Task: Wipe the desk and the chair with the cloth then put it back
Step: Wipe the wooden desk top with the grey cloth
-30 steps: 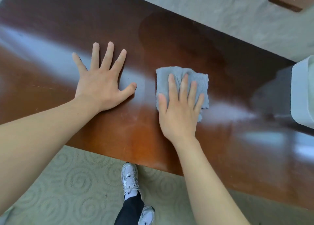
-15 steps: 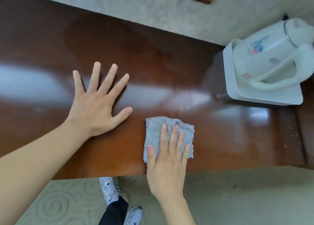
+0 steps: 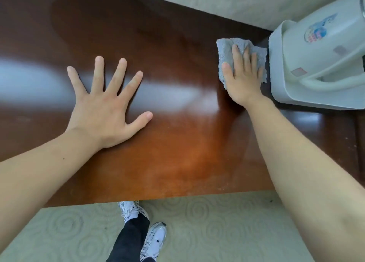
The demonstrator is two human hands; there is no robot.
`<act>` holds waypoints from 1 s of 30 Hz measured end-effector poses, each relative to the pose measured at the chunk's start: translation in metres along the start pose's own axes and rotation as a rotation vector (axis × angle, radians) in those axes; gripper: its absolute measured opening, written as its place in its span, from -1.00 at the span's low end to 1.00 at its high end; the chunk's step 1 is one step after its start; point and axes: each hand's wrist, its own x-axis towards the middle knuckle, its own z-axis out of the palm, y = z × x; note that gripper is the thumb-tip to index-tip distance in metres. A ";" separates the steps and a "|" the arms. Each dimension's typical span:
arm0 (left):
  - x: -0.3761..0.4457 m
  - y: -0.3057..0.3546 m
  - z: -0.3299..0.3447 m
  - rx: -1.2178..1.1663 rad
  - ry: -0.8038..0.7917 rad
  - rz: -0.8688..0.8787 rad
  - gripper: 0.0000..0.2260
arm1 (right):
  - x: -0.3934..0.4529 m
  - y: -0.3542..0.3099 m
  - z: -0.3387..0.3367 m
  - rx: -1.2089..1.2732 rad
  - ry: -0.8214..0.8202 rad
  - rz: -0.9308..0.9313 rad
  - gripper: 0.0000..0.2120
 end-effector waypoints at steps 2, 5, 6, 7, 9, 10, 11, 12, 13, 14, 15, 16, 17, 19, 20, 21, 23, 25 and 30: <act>0.001 -0.001 0.001 -0.005 0.015 0.003 -0.19 | 0.005 0.003 -0.001 -0.002 -0.018 -0.018 -0.40; 0.002 -0.001 0.000 -0.017 0.029 0.004 -0.20 | -0.028 0.013 0.006 -0.003 0.005 -0.026 -0.39; 0.002 -0.001 0.000 -0.019 0.036 0.007 -0.20 | -0.048 0.019 0.009 -0.001 0.021 -0.013 -0.39; 0.002 -0.001 0.001 -0.020 0.041 0.010 -0.20 | -0.073 0.025 0.013 0.000 0.033 0.006 -0.39; 0.000 0.000 0.001 -0.024 0.044 0.009 -0.20 | -0.134 0.037 0.023 0.023 0.040 0.062 -0.38; -0.001 0.001 0.001 -0.026 0.044 0.004 -0.20 | -0.167 0.041 0.029 0.044 0.034 0.092 -0.37; -0.001 0.001 0.000 -0.026 0.043 0.000 -0.20 | -0.198 0.042 0.035 0.062 0.023 0.118 -0.38; -0.002 0.002 0.000 -0.025 0.040 -0.003 -0.19 | -0.224 0.042 0.041 0.070 0.010 0.136 -0.39; -0.002 0.002 -0.001 -0.022 0.037 -0.005 -0.19 | -0.244 0.040 0.047 0.069 -0.004 0.147 -0.40; -0.002 0.002 -0.001 -0.017 0.034 -0.007 -0.20 | -0.258 0.035 0.052 0.070 -0.016 0.150 -0.41; -0.002 0.003 -0.002 -0.010 0.030 -0.007 -0.20 | -0.265 0.028 0.057 0.072 -0.024 0.145 -0.42; -0.002 0.003 -0.003 -0.003 0.023 -0.009 -0.20 | -0.268 0.019 0.061 0.068 -0.028 0.128 -0.43; -0.002 0.003 -0.004 0.000 0.014 -0.010 -0.20 | -0.266 0.009 0.063 0.053 -0.027 0.098 -0.43; -0.002 0.003 -0.004 0.001 0.000 -0.015 -0.20 | -0.255 -0.011 0.064 0.020 -0.017 0.010 -0.43; -0.002 0.003 -0.003 0.005 -0.002 -0.016 -0.20 | -0.244 -0.018 0.063 0.011 -0.013 -0.034 -0.42; -0.002 0.003 -0.003 0.009 -0.005 -0.014 -0.19 | -0.228 -0.024 0.060 0.004 -0.010 -0.074 -0.42; -0.002 0.002 -0.002 0.014 -0.012 -0.007 -0.20 | -0.183 -0.033 0.052 -0.007 0.011 -0.115 -0.40; -0.001 0.001 -0.001 0.014 -0.015 -0.010 -0.21 | -0.125 -0.041 0.041 -0.028 0.076 -0.079 -0.39; 0.000 0.000 -0.002 -0.013 -0.016 -0.007 -0.24 | 0.025 -0.074 0.003 0.028 0.051 0.096 -0.39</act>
